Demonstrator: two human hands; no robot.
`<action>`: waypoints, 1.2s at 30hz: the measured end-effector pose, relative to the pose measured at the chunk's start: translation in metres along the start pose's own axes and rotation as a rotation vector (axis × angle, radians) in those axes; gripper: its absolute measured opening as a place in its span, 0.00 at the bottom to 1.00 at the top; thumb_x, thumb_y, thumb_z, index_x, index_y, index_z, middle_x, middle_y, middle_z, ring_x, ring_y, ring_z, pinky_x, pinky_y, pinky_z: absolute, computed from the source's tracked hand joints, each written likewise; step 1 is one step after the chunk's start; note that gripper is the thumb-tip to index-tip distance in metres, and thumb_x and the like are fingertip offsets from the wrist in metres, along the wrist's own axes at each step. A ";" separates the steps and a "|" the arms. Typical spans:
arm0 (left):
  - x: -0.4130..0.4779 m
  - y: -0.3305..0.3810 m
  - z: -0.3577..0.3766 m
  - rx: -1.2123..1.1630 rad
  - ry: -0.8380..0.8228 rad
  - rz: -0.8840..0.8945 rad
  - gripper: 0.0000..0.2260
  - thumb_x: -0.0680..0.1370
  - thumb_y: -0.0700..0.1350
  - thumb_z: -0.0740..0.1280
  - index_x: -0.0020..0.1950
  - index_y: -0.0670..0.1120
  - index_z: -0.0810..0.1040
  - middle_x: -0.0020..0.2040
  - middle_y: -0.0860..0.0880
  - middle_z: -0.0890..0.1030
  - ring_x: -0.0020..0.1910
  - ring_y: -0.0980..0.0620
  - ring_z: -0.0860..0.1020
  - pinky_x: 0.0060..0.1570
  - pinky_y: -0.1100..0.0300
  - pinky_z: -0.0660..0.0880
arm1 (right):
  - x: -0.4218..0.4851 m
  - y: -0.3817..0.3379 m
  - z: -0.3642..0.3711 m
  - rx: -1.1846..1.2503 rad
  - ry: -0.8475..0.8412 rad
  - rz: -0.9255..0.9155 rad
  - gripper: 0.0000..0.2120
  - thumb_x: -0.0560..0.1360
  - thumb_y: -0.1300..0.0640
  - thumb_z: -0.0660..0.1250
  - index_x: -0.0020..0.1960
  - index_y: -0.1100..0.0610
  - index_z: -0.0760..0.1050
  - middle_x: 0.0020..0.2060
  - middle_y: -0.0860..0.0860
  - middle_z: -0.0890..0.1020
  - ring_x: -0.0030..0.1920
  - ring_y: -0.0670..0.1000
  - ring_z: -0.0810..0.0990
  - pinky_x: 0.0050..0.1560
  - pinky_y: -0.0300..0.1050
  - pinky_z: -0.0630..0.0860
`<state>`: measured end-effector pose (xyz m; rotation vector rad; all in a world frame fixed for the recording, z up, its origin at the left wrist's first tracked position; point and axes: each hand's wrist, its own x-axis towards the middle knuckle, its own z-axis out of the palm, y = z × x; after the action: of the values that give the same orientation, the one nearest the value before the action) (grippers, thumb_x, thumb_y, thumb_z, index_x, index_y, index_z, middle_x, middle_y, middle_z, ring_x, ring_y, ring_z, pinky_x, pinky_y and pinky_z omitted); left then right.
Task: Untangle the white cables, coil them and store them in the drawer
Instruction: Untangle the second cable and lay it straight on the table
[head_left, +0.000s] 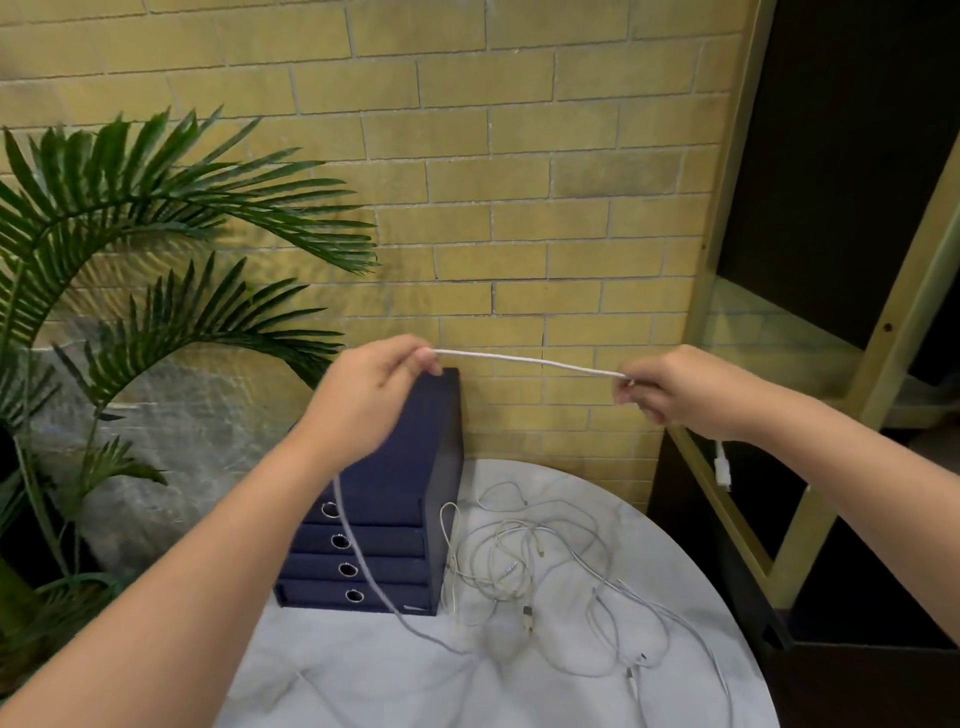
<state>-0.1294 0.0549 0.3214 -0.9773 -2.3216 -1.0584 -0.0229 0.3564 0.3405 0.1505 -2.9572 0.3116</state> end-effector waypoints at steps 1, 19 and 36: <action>-0.001 -0.009 -0.005 0.026 -0.010 -0.018 0.11 0.81 0.53 0.59 0.43 0.56 0.78 0.39 0.56 0.80 0.40 0.56 0.77 0.43 0.55 0.71 | -0.004 0.006 -0.001 0.095 0.025 0.006 0.07 0.80 0.54 0.59 0.48 0.49 0.76 0.29 0.48 0.77 0.29 0.40 0.73 0.37 0.39 0.67; 0.000 0.035 0.047 0.199 -0.163 0.092 0.13 0.81 0.56 0.58 0.47 0.50 0.76 0.36 0.55 0.75 0.37 0.58 0.72 0.36 0.56 0.68 | 0.015 -0.039 -0.004 -0.040 0.140 -0.117 0.15 0.80 0.44 0.54 0.54 0.48 0.77 0.29 0.45 0.74 0.32 0.43 0.71 0.33 0.44 0.64; -0.006 -0.010 0.028 0.264 0.044 0.091 0.19 0.81 0.58 0.54 0.38 0.50 0.75 0.34 0.56 0.76 0.36 0.53 0.73 0.34 0.58 0.67 | 0.001 -0.006 0.006 -0.152 -0.060 -0.033 0.05 0.78 0.56 0.62 0.49 0.51 0.77 0.44 0.44 0.80 0.45 0.47 0.77 0.48 0.50 0.75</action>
<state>-0.1347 0.0692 0.2950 -0.9357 -2.2849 -0.7079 -0.0243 0.3495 0.3358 0.1927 -3.0192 0.0780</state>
